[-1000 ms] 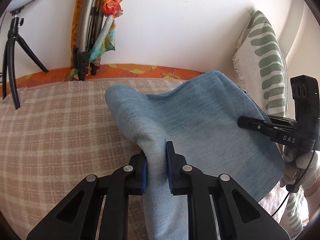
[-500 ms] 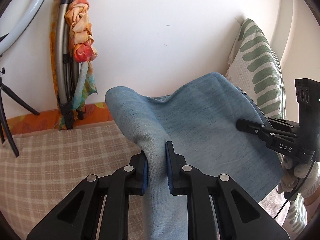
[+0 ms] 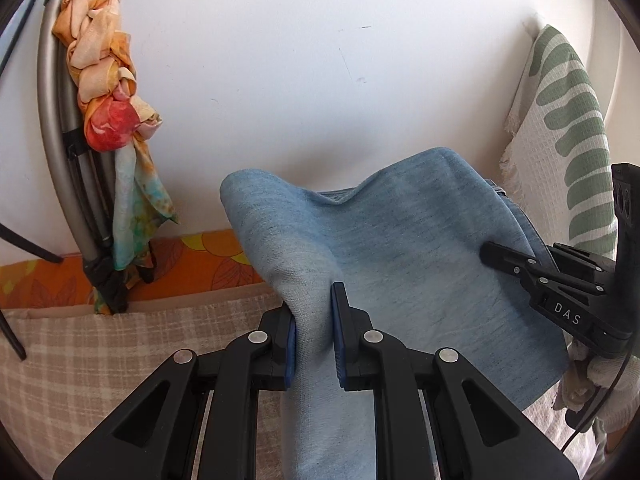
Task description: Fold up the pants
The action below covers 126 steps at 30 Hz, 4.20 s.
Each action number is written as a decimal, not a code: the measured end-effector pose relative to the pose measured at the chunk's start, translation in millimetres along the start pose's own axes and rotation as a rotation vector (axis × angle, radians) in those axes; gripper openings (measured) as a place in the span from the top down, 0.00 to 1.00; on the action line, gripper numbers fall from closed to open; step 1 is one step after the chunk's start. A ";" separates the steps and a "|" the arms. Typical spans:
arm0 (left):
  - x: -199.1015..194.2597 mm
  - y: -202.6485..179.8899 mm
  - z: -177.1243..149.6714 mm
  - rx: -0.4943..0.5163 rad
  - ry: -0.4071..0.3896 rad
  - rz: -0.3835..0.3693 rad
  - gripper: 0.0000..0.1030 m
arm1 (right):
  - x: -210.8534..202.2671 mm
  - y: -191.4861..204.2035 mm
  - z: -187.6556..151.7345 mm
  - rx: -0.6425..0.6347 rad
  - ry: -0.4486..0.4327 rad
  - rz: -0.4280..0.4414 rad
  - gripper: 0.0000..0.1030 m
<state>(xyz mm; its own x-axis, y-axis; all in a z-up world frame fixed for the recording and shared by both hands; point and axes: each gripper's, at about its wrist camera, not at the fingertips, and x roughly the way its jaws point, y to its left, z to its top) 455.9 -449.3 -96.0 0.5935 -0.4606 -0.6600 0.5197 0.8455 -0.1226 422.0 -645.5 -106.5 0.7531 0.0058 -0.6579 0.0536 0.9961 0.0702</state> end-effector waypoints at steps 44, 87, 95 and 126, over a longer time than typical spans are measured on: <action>-137.1 -39.3 -56.6 0.131 -0.099 0.006 0.34 | -133.0 27.1 -68.5 0.106 -0.049 -0.019 0.13; -242.1 -28.6 -175.2 0.043 -0.242 0.026 0.22 | -291.1 158.3 -220.7 0.135 -0.157 -0.193 0.00; -239.8 -37.9 -177.9 0.105 -0.247 0.062 0.22 | -278.1 154.2 -232.3 0.206 -0.139 -0.178 0.00; -222.7 -49.6 -183.9 0.162 -0.188 0.104 0.18 | -274.8 144.7 -236.9 0.240 -0.133 -0.214 0.00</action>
<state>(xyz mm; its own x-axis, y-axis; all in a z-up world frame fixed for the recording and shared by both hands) 184.9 -338.9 -79.2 0.7444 -0.4286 -0.5120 0.5326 0.8436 0.0683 67.4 -482.1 -93.2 0.7859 -0.2285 -0.5746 0.3606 0.9242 0.1257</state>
